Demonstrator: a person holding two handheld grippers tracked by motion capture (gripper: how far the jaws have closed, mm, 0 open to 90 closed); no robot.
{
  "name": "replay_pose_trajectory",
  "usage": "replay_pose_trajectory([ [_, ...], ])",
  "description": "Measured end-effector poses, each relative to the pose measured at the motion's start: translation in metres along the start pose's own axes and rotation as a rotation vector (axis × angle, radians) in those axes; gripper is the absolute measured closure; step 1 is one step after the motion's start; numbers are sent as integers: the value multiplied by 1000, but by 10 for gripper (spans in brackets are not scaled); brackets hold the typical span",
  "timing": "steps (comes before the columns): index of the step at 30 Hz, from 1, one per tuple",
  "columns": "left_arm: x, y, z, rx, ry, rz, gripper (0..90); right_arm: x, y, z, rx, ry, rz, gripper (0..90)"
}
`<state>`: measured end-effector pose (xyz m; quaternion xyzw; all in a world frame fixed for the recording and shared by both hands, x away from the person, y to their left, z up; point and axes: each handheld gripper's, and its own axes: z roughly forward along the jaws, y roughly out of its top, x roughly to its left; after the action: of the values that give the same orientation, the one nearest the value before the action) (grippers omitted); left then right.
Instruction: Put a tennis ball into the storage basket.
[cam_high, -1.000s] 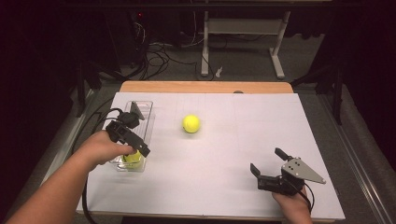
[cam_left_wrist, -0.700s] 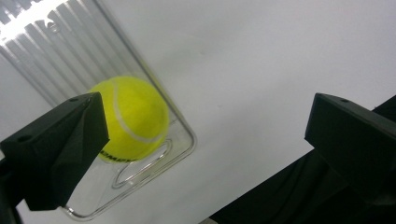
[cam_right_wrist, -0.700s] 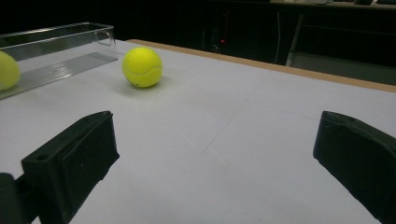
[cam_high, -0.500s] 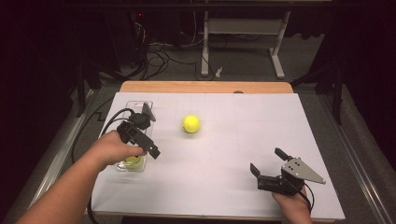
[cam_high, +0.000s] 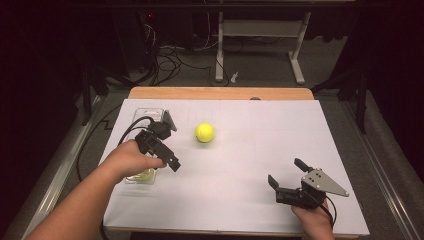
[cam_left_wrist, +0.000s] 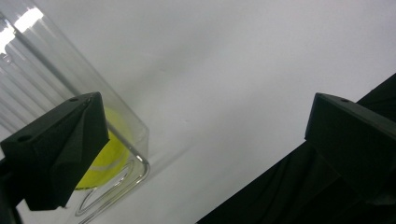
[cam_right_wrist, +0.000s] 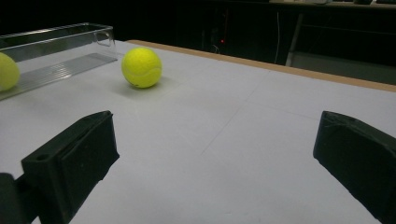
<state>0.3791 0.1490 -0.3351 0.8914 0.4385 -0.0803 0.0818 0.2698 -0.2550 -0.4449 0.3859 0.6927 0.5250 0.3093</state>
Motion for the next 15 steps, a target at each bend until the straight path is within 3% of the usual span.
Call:
replay_pose_trajectory([
  [15,-24,18,2,12,-16,45,7,-1,0,0,-4,-1,1,3],
])
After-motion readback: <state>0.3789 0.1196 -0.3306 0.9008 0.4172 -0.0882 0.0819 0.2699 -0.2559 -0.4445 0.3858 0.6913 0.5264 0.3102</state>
